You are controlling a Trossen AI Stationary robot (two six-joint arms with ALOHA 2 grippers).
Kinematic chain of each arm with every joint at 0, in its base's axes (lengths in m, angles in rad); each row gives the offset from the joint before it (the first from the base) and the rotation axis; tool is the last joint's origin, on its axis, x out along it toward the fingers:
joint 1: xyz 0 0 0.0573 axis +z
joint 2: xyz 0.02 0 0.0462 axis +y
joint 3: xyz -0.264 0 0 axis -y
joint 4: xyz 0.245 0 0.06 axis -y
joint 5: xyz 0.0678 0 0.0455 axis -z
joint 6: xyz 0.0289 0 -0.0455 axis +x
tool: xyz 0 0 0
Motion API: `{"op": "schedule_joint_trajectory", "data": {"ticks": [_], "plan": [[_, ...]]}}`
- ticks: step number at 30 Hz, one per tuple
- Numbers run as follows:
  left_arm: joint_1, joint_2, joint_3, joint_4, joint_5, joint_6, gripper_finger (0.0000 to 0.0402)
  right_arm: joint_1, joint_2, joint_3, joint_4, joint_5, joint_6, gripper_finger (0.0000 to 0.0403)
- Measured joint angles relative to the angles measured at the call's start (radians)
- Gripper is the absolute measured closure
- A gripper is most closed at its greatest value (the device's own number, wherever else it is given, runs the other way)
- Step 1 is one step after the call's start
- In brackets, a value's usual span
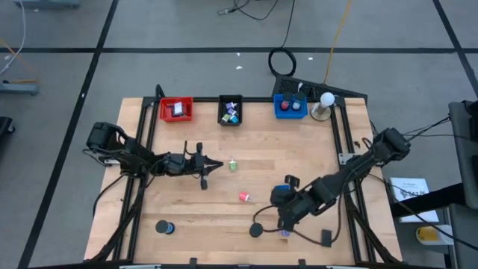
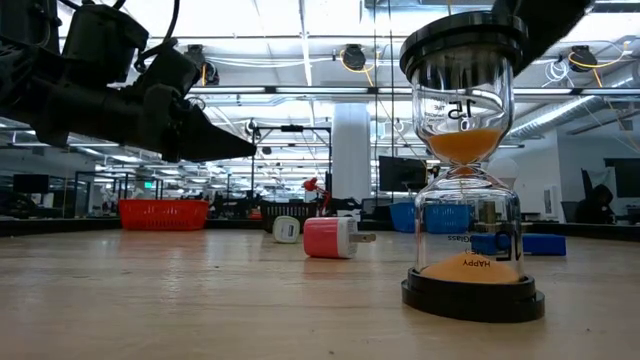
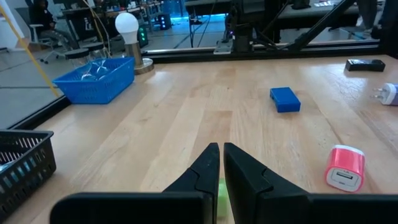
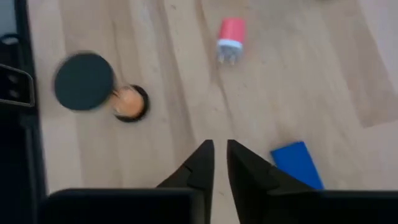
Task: Pick & Place Office items
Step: Put the yellow hourglass into the blue bin
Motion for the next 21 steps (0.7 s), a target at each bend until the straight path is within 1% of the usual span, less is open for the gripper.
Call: {"op": "schedule_joint_trajectory", "data": {"ticks": [2, 4, 10, 15, 18, 21], "plan": [[0.0, 0.0, 0.0, -0.003, 0.0, 0.0, 0.0371, 0.002, 0.036, 0.054, -0.046, -0.003, -0.007, 0.0333], [0.0, 0.0, 0.0, -0.004, 0.0, 0.0, 0.0371, 0.004, 0.067, 0.105, -0.071, -0.03, -0.016, 0.0307], [0.0, 0.0, 0.0, -0.005, 0.0, 0.002, 0.0371, 0.016, 0.14, 0.182, -0.034, -0.126, -0.07, 0.0203], [0.0, 0.0, 0.0, -0.005, 0.0, 0.002, 0.0371, 0.035, 0.176, 0.191, 0.043, -0.115, -0.166, 0.0131], [0.0, 0.0, 0.0, -0.006, 0.0, 0.003, 0.0371, 0.05, 0.186, 0.191, 0.088, -0.082, -0.21, 0.0101], [0.0, 0.0, 0.0, -0.007, 0.0, 0.003, 0.0371, 0.061, 0.185, 0.191, 0.149, -0.05, -0.263, 0.0079]]}}
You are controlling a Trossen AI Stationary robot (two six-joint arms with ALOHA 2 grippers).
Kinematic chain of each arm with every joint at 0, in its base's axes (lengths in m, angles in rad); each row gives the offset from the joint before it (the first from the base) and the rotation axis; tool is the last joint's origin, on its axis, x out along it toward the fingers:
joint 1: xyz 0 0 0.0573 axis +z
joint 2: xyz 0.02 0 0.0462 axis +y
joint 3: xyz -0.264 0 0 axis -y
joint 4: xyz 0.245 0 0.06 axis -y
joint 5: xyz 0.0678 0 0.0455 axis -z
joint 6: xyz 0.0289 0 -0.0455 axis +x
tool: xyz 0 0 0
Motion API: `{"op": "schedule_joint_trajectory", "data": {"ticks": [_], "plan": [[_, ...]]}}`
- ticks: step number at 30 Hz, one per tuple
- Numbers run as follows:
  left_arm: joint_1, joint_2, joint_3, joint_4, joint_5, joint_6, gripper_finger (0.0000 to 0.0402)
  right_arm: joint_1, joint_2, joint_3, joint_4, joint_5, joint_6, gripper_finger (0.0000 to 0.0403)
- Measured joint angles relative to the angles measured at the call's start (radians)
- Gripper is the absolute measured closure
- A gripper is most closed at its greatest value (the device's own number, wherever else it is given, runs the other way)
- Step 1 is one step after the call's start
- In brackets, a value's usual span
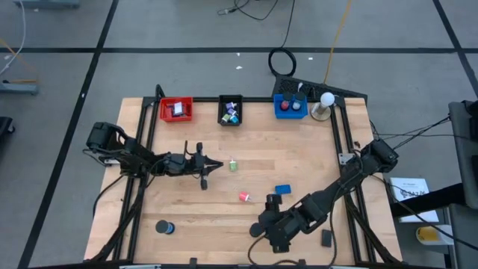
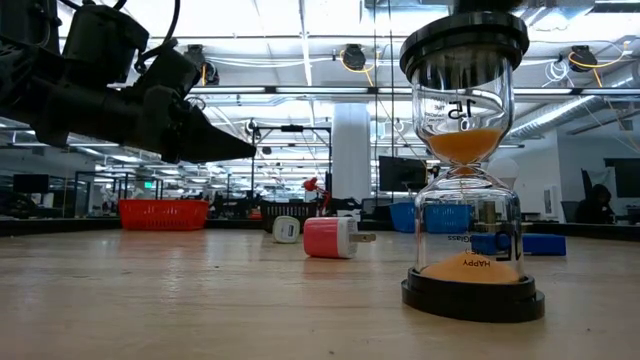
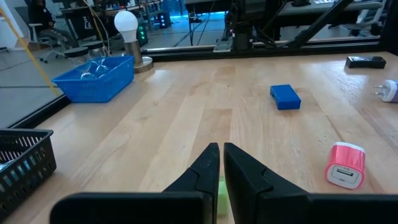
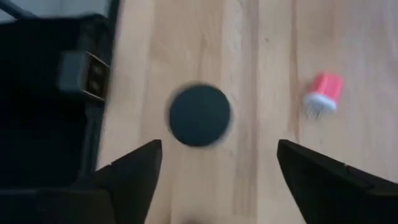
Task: Pick & Place Office items
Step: Put the yellow hourglass into the blue bin
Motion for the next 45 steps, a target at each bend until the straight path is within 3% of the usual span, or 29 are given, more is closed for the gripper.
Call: {"op": "schedule_joint_trajectory", "data": {"ticks": [8, 30, 38, 45], "plan": [[0.0, 0.0, 0.0, -0.03, 0.0, 0.0, 0.0371, 0.007, 0.0, -0.069, 0.196, 0.025, -0.169, 0.0065], [0.0, 0.0, 0.0, -0.041, 0.0, 0.002, 0.0371, -0.038, 0.0, -0.358, 0.618, -0.058, -0.234, 0.0068], [0.0, 0.0, 0.0, -0.042, -0.001, 0.013, 0.0371, -0.056, 0.0, -0.423, 0.755, -0.104, -0.232, 0.0112], [0.0, 0.0, 0.0, -0.042, -0.001, 0.013, 0.0371, -0.056, 0.0, -0.423, 0.759, -0.102, -0.248, 0.0166]]}}
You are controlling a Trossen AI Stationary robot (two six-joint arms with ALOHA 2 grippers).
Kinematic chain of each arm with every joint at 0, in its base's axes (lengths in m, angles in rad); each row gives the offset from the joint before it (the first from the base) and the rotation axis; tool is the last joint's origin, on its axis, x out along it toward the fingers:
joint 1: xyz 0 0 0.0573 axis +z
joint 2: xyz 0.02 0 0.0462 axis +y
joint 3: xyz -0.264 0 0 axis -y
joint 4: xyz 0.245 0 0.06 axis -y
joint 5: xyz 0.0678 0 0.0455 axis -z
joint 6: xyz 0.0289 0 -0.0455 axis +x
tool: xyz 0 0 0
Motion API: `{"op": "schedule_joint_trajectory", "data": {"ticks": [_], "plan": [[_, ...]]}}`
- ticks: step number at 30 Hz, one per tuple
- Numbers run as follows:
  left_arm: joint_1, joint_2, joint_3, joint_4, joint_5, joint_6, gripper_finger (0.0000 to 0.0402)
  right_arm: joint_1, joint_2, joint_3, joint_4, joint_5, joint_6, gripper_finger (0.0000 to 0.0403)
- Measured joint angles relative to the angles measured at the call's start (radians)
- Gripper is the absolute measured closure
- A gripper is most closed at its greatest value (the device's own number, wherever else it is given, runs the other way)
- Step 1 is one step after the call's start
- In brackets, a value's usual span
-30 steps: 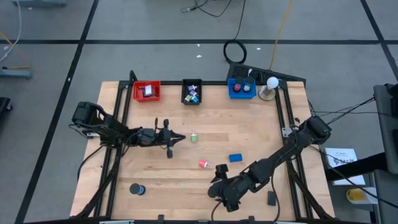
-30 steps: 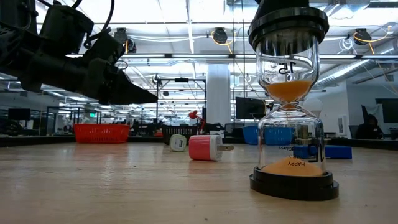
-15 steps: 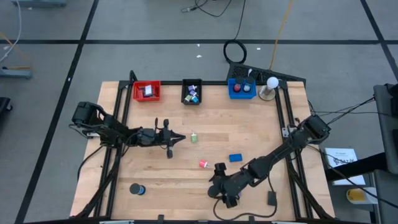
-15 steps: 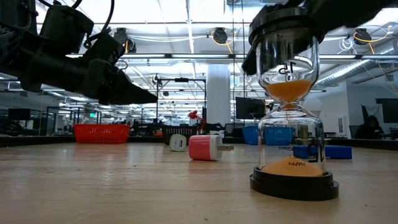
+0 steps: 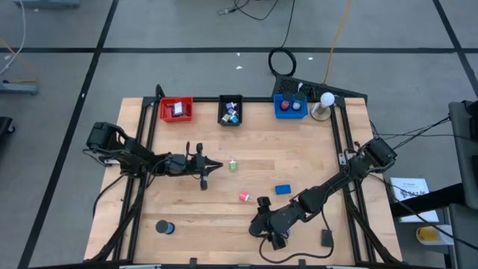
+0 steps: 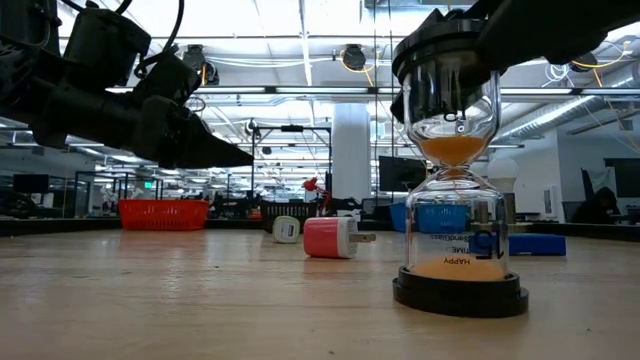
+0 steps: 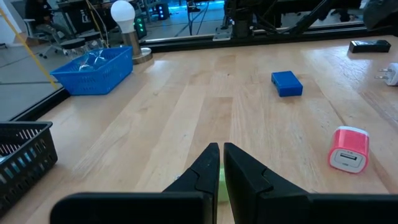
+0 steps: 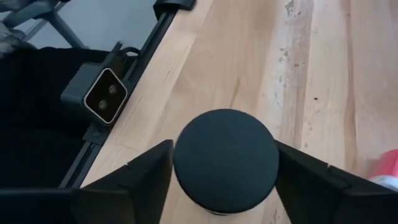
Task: Pick & Place Office items
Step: Put the yellow hourglass into the blue bin
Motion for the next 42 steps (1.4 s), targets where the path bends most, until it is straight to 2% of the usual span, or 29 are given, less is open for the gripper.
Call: {"op": "schedule_joint_trajectory", "data": {"ticks": [5, 12, 16, 21, 24, 27, 34, 38, 42], "plan": [[0.0, 0.0, 0.0, 0.0, 0.0, 0.0, 0.0371, 0.0, 0.0, 0.0, 0.0, 0.002, -0.002, 0.0194], [0.0, 0.0, 0.0, 0.0, 0.0, 0.0, 0.0371, 0.0, -0.003, 0.0, -0.001, 0.003, -0.006, 0.0178], [0.0, 0.0, 0.0, 0.0, 0.0, 0.0, 0.0371, -0.012, -0.055, -0.002, -0.013, 0.015, 0.001, 0.0191], [0.0, 0.0, 0.0, -0.002, 0.0, -0.001, 0.0371, -0.062, -0.23, -0.001, -0.248, 0.213, 0.029, 0.0191], [0.0, 0.0, 0.0, -0.004, 0.0, -0.002, 0.0371, -0.135, -0.347, -0.002, -0.476, 0.343, 0.102, 0.0178], [0.0, 0.0, 0.0, -0.005, 0.0, -0.002, 0.0371, -0.241, -0.458, -0.065, -0.573, 0.453, 0.155, 0.0178], [0.0, 0.0, 0.0, -0.006, 0.0, -0.002, 0.0371, -0.584, -0.661, -0.364, -0.525, 0.476, 0.274, 0.0194], [0.0, 0.0, 0.0, -0.006, -0.001, 0.01, 0.0371, -0.733, -0.7, -0.481, -0.45, 0.461, 0.261, 0.0177], [0.0, 0.0, 0.0, -0.006, -0.017, 0.011, 0.0371, -0.819, -0.7, -0.541, -0.319, 0.427, 0.212, 0.0179]]}}
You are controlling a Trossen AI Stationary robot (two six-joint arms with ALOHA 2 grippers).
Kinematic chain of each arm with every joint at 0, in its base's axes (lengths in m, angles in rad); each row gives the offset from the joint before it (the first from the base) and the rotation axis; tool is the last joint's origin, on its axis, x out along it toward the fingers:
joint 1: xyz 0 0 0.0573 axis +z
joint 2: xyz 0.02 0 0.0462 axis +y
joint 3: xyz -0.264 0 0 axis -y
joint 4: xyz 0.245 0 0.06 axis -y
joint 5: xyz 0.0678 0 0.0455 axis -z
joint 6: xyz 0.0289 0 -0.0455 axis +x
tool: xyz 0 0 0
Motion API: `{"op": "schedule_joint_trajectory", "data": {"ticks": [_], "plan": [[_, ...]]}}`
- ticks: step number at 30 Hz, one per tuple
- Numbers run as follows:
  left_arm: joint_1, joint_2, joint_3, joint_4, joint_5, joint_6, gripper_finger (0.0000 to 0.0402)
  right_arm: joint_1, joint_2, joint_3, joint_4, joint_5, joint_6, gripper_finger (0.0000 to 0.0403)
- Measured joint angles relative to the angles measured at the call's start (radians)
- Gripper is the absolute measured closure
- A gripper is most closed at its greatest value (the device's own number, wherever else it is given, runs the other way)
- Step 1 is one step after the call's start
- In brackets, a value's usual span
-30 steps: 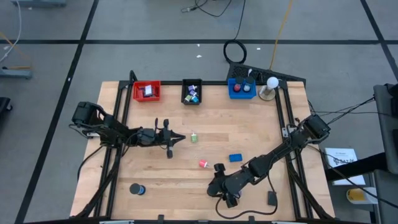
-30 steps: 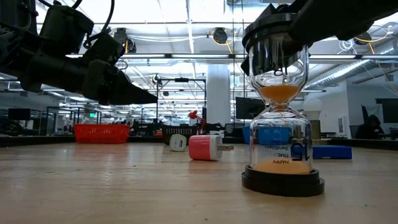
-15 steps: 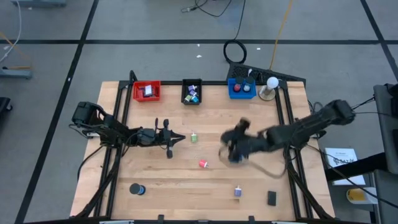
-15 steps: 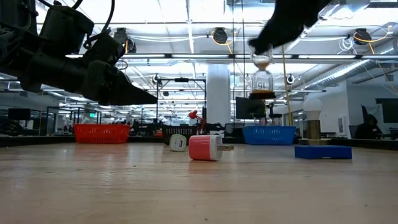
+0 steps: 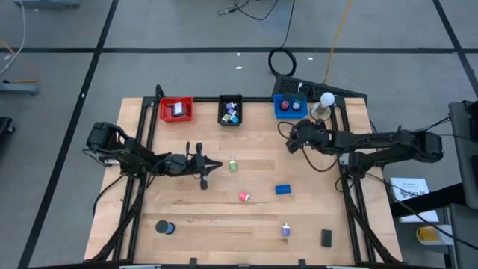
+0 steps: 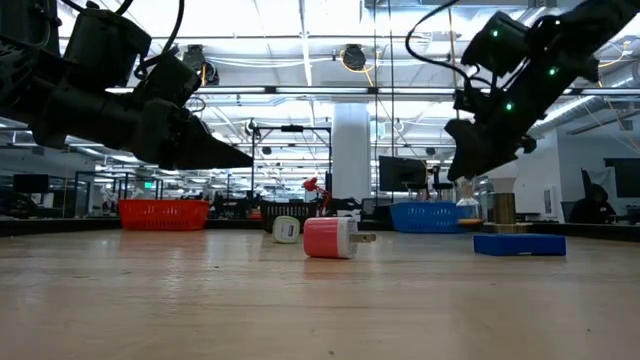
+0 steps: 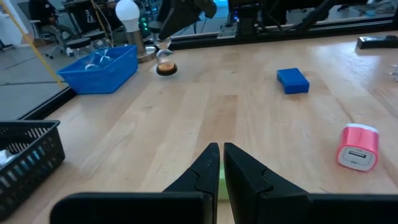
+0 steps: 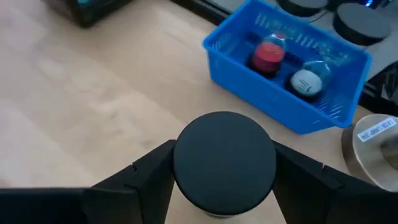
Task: Pick & Place Office items
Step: Put the yellow hourglass into the blue bin
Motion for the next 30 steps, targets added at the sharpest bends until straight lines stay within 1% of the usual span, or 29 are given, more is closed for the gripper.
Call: {"op": "schedule_joint_trajectory", "data": {"ticks": [3, 5, 7, 12, 18, 21, 24, 27, 30], "plan": [[0.0, 0.0, 0.0, 0.0, 0.0, 0.0, 0.0371, -0.033, -0.001, -0.02, 0.071, -0.008, -0.018, 0.019], [0.0, 0.0, 0.0, -0.001, 0.0, 0.0, 0.0371, -0.044, 0.0, -0.026, 0.07, -0.008, -0.027, 0.0189], [0.0, 0.0, 0.0, -0.001, 0.0, 0.0, 0.0371, -0.051, 0.0, -0.026, 0.069, -0.009, -0.033, 0.0179], [0.0, 0.0, 0.0, -0.002, 0.0, 0.0, 0.0371, -0.064, 0.0, -0.026, 0.071, -0.043, -0.027, 0.0139], [0.0, 0.0, 0.0, -0.002, 0.0, 0.0, 0.0371, -0.075, -0.005, -0.023, 0.058, -0.058, -0.049, 0.0112], [0.0, 0.0, 0.0, -0.002, 0.0, 0.0, 0.0371, -0.093, -0.028, 0.022, 0.012, -0.058, -0.081, 0.0103], [0.0, 0.0, 0.0, -0.002, 0.0, 0.0, 0.0371, -0.114, -0.055, 0.107, -0.097, -0.064, -0.089, 0.0098], [0.0, 0.0, 0.0, -0.002, 0.0, 0.0, 0.0371, -0.141, -0.058, 0.218, -0.254, -0.133, -0.071, 0.0097], [0.0, 0.0, 0.0, -0.002, 0.0, 0.004, 0.0371, -0.172, -0.014, 0.322, -0.416, -0.206, -0.002, 0.0098]]}}
